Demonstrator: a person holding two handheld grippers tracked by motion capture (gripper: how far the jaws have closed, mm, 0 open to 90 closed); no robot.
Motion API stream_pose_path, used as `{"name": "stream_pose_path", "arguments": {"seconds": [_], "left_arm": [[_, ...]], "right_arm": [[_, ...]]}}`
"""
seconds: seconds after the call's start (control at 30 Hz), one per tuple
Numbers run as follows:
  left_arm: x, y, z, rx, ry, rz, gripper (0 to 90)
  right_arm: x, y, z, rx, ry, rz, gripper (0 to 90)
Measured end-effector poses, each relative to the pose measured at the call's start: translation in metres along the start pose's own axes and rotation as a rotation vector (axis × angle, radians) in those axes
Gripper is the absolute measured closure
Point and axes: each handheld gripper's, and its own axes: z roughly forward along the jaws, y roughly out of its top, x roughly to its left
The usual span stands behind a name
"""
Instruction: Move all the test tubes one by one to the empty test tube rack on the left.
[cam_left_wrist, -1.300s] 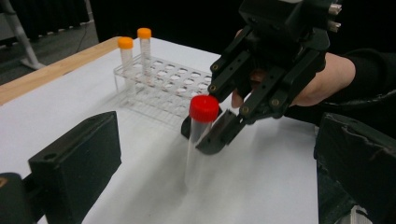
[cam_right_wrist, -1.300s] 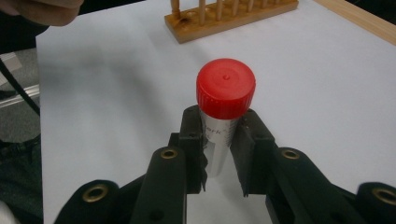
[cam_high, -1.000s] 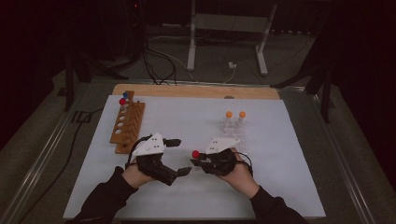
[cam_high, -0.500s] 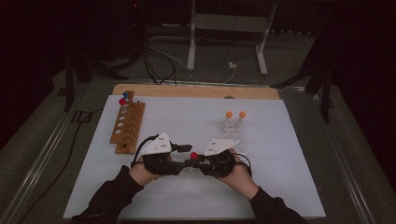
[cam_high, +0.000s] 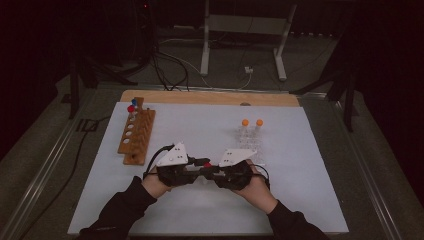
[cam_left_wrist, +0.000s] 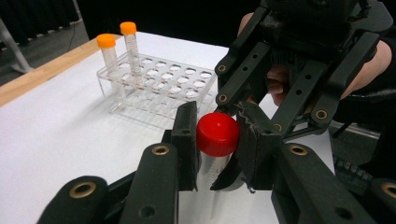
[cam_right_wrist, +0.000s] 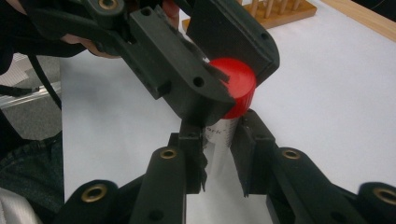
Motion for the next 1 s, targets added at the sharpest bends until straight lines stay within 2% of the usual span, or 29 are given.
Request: {"name": "stream_pose_path", "arguments": {"seconds": [0.2,0.33,0.4,0.57,0.7,0.8,0.87,1.0], "left_arm": [[0.005,0.005,-0.009,-0.018,0.024,-0.006,71.7],[0.013,0.008,-0.019,-0.02,0.066,-0.01,71.7],[0.018,0.01,-0.026,-0.02,0.083,-0.014,71.7],[0.032,0.017,-0.049,-0.022,0.156,-0.018,71.7],[0.043,0.021,-0.067,-0.032,0.221,-0.026,71.7],[0.05,0.021,-0.078,-0.04,0.259,-0.043,71.7],[0.055,0.021,-0.083,-0.033,0.283,-0.046,71.7],[0.066,0.019,-0.094,-0.019,0.334,-0.058,71.7]], "right_arm": [[-0.003,0.0,-0.004,-0.035,-0.012,0.013,61.4],[-0.005,0.0,-0.009,-0.06,-0.021,0.02,51.9],[-0.006,0.0,-0.011,-0.08,-0.008,0.029,47.1],[-0.006,0.001,-0.015,-0.126,-0.021,0.044,28.1],[-0.005,0.002,-0.016,-0.138,-0.039,0.05,16.4],[-0.005,0.003,-0.015,-0.144,-0.047,0.057,10.0],[-0.006,0.003,-0.015,-0.142,-0.032,0.059,3.8],[-0.007,0.002,-0.015,-0.145,-0.01,0.061,0.8]]}}
